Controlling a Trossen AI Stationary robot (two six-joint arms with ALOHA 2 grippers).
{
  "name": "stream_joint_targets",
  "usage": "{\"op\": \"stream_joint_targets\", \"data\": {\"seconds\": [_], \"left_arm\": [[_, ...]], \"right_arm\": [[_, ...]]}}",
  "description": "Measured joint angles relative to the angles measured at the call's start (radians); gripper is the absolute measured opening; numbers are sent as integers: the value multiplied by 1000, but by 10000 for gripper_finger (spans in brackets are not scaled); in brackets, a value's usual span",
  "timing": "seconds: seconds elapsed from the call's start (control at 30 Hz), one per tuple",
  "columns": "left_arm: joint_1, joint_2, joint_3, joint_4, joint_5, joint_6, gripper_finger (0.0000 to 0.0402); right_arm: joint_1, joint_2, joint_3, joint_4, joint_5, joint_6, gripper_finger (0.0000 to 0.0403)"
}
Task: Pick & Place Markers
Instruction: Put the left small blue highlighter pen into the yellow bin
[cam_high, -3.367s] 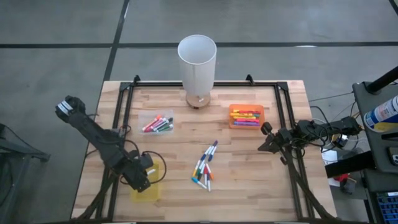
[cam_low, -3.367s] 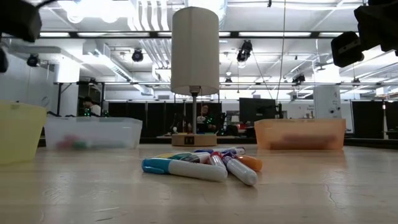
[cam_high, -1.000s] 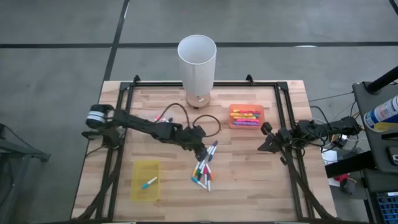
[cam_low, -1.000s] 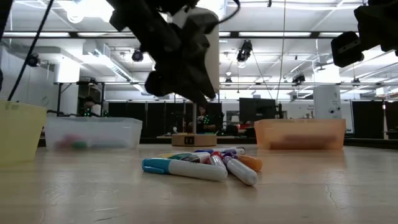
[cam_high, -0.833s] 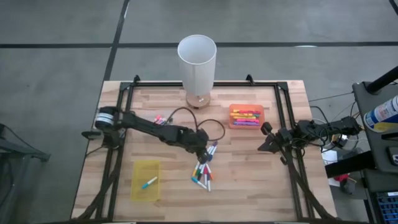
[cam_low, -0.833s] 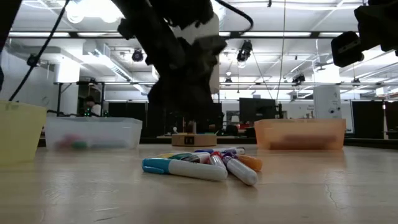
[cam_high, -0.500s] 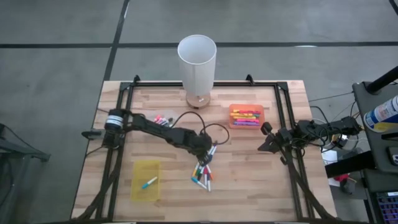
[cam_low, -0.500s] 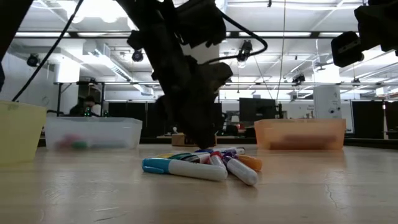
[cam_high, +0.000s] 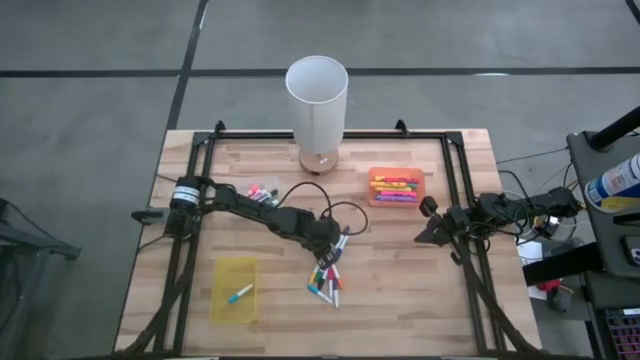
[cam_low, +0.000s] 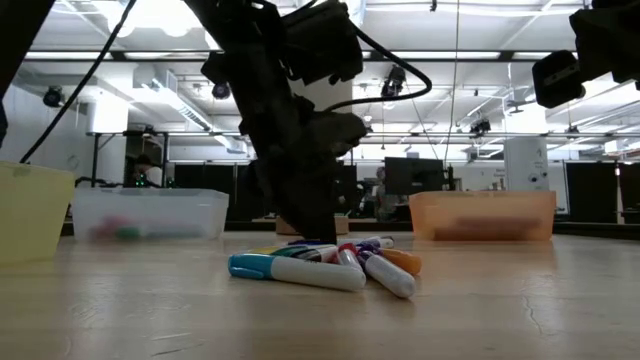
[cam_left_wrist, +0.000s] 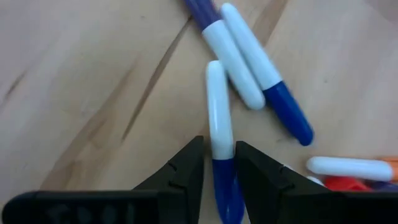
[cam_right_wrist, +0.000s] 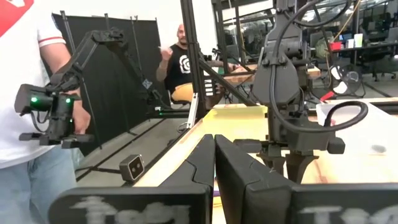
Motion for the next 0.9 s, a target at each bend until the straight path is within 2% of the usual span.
{"op": "stream_joint_targets", "data": {"seconds": [0.23, 0.33, 0.5, 0.6, 0.9], "left_arm": [[3, 0, -20, -9, -7, 60, 99], [8, -2, -30, -51, -1, 60, 80], [8, -5, -35, -91, 20, 92, 26], [8, -19, -37, -113, 40, 83, 26], [-3, -210, -57, -330, 7, 101, 26]], "right_arm": [[0, 0, 0, 0, 0, 0, 9], [0, 0, 0, 0, 0, 0, 9], [0, 0, 0, 0, 0, 0, 9], [0, 0, 0, 0, 0, 0, 9], [0, 0, 0, 0, 0, 0, 9]]}}
